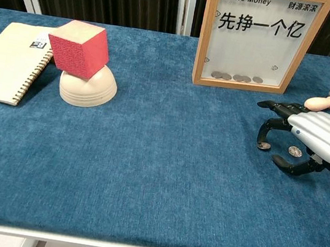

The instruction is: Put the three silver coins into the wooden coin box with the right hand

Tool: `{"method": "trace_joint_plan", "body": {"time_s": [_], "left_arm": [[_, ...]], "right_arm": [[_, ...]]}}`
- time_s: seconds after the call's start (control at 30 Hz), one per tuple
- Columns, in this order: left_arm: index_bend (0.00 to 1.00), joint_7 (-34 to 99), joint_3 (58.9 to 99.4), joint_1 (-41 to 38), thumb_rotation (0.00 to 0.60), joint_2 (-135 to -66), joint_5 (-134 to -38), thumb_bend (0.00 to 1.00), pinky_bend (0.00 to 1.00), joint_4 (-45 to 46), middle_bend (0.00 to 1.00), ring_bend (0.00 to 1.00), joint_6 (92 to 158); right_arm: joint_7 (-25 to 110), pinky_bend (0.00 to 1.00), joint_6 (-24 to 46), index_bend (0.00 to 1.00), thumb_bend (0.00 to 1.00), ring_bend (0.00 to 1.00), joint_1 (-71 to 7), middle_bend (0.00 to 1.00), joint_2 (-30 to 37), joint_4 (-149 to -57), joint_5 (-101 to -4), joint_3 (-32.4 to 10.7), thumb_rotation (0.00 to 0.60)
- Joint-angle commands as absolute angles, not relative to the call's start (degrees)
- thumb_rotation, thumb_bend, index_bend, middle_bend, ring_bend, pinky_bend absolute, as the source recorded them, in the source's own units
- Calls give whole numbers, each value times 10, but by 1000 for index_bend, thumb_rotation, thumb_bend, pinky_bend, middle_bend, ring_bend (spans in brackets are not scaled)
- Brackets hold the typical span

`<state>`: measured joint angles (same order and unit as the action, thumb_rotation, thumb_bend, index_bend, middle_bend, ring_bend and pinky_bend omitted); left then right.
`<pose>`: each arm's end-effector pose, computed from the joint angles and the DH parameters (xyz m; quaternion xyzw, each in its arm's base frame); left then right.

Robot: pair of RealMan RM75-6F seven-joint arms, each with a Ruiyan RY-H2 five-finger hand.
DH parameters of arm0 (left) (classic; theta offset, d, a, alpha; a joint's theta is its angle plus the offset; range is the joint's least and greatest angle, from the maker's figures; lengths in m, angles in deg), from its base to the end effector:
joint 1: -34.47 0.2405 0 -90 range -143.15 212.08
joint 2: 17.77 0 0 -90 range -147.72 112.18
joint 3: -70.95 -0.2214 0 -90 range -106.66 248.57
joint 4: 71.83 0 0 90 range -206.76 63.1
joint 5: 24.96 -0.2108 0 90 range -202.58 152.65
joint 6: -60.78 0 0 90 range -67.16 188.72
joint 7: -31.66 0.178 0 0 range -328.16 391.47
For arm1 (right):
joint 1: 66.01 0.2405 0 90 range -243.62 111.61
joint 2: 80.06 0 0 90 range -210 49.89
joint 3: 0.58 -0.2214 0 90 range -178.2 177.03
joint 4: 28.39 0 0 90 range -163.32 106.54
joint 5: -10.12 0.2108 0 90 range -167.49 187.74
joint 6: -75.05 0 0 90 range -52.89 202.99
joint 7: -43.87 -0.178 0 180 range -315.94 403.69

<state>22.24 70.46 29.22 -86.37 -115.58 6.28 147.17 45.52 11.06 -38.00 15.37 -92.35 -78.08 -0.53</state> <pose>-0.3095 0.2049 0.1332 -0.6245 -0.3786 -0.3902 0.5608 -0.2135 -0.2944 -0.0492 0.7613 -0.3480 0.3604 0.4117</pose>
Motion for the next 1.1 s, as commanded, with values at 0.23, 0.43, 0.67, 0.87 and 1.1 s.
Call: {"method": "trace_joint_plan", "body": {"time_s": [0.23, 0.43, 0.67, 0.87, 1.1], "left_arm": [[16, 218, 704, 291, 600, -866, -1155, 40, 0, 57, 0, 0, 1469], [16, 210, 703, 290, 600, -868, -1157, 40, 0, 49, 0, 0, 1468], [16, 203, 704, 289, 600, -871, -1157, 40, 0, 42, 0, 0, 1469], [16, 201, 704, 289, 600, -872, -1157, 40, 0, 39, 0, 0, 1468], [16, 198, 705, 289, 600, -875, -1158, 40, 0, 35, 0, 0, 1472]], "right_arm": [[456, 0, 109, 466, 346, 0, -379, 6, 163, -912, -781, -8, 600], [456, 0, 107, 497, 355, 0, -378, 6, 169, -905, -782, -10, 600], [459, 0, 100, 510, 356, 0, -378, 6, 172, -896, -787, -10, 600], [455, 0, 99, 455, 356, 0, -377, 6, 173, -889, -792, -7, 600], [444, 0, 92, 296, 355, 0, -376, 3, 175, -883, -800, -5, 600]]}}
